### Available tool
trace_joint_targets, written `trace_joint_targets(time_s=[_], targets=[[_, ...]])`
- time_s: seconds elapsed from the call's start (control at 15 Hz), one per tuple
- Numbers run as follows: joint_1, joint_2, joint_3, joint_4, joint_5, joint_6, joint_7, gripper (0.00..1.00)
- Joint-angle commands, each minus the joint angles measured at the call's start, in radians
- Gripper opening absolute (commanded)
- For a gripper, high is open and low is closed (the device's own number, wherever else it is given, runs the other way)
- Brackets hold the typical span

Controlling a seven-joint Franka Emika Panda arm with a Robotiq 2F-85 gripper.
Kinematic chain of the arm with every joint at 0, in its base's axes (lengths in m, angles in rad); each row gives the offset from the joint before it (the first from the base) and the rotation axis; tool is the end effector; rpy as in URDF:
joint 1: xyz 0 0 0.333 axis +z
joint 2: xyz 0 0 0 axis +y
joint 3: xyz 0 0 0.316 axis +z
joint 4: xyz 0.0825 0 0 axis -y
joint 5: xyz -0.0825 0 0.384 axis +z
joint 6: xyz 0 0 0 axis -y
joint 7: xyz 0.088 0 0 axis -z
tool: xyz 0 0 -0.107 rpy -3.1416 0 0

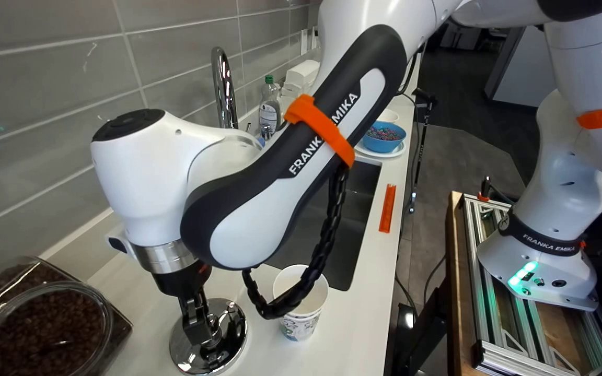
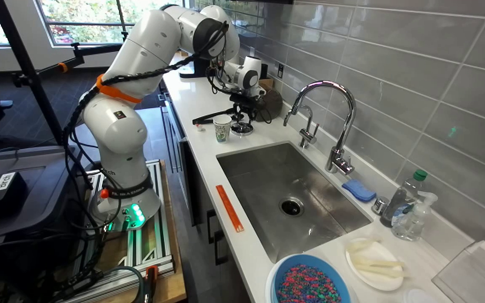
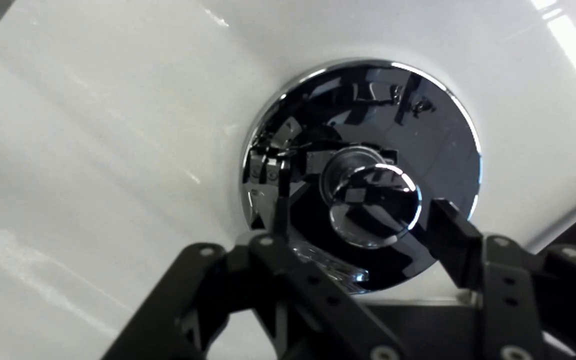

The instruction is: Move the tap faucet to the left then remove the lid from the jar

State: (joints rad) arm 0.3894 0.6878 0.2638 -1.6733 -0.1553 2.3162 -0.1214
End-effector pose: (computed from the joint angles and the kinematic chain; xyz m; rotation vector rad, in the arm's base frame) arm 0.5523 0.3948 0.2121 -2.8339 -1.2407 0.0474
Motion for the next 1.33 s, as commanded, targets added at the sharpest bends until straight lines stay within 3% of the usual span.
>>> trace_joint_targets(time_s=[0.0,0.13,0.27,0.93,1.27], targets=[[0.008,0.008,-0.004,0.023,-0.002,-0.024,-0.009,0.72],[0.008,-0.013,-0.006,0.005,-0.004,-0.011,0.0,0.94],[0.01,-0.04,-0.01,-0.014,-0.008,0.001,0.012,0.99],[0.007,-0.26,-0.015,-0.181,-0.024,0.026,0.065,1.0],[0.008,-0.41,-0.018,-0.302,-0.055,0.039,0.159,1.0]])
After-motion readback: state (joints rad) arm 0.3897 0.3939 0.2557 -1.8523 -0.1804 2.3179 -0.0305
